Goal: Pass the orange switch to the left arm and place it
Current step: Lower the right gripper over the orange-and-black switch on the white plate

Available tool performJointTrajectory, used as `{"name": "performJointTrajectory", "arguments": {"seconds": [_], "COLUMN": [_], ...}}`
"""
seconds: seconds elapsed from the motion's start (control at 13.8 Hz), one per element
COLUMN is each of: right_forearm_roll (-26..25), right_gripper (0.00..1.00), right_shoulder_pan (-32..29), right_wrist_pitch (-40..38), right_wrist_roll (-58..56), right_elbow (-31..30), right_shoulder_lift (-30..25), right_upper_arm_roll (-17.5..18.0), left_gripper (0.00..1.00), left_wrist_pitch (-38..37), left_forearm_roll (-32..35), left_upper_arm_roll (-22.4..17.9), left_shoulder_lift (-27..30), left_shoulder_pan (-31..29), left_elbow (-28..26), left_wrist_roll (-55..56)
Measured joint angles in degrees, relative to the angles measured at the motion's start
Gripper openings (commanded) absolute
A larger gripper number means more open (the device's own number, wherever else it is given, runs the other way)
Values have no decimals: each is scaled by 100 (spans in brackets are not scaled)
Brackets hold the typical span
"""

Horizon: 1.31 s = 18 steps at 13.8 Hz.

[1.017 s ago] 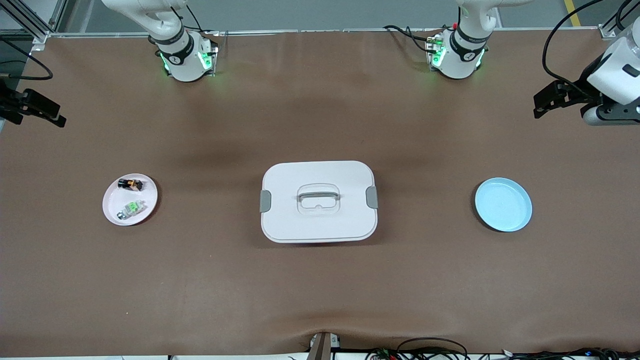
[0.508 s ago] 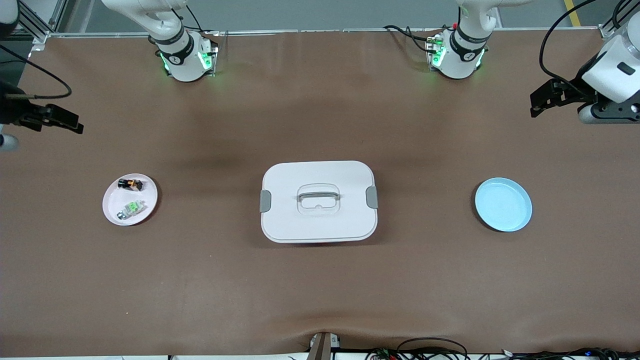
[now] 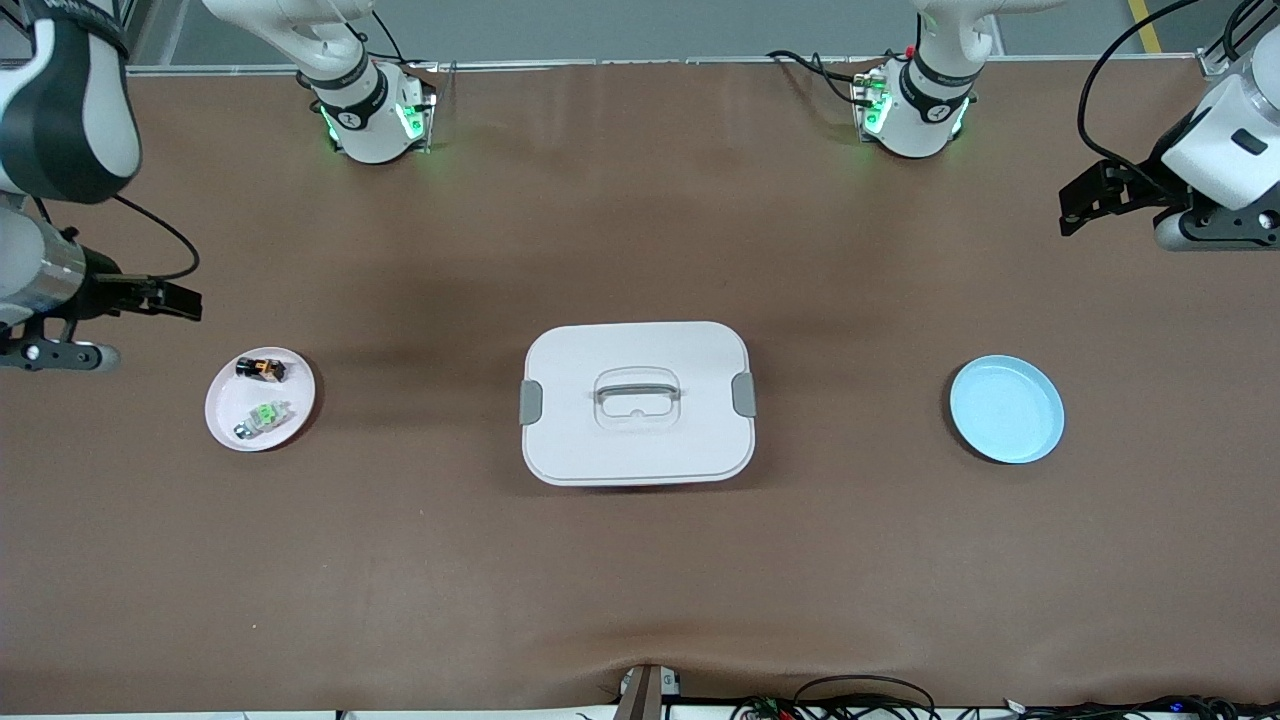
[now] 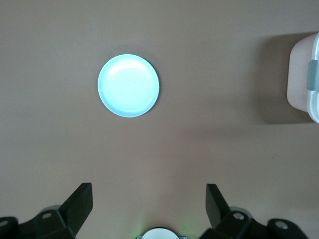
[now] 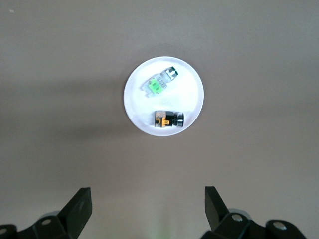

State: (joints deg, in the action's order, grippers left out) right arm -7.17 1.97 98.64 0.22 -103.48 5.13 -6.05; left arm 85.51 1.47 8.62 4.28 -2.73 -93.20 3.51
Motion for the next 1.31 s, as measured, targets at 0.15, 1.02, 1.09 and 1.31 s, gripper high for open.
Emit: {"name": "performJointTrajectory", "arguments": {"seconds": [0.15, 1.02, 1.09, 1.31], "right_forearm_roll": [-24, -43, -43, -43], "right_gripper": [100, 100, 100, 100], "right_shoulder_pan": [-104, -701, -711, -764], "right_wrist_pitch": [600, 3496, 3646, 4116], "right_wrist_roll": [-45, -484, -484, -483], "right_elbow": [-502, -2611, -2642, -2730], "right_shoulder_lift": [-2, 158, 280, 701], "right_upper_arm_roll": [-19, -36, -36, -39], "left_gripper": [100, 100, 100, 100], "left_wrist_pitch": [51, 187, 193, 196], "left_forearm_roll": [0, 0, 0, 0], "left_upper_arm_roll": [-12, -23, -23, -21], "left_shoulder_lift": [-2, -121, -133, -138], "left_shoulder_pan": [-23, -22, -18, -14], "left_elbow": [1, 3, 4, 5], "left_wrist_roll": [0, 0, 0, 0]}}
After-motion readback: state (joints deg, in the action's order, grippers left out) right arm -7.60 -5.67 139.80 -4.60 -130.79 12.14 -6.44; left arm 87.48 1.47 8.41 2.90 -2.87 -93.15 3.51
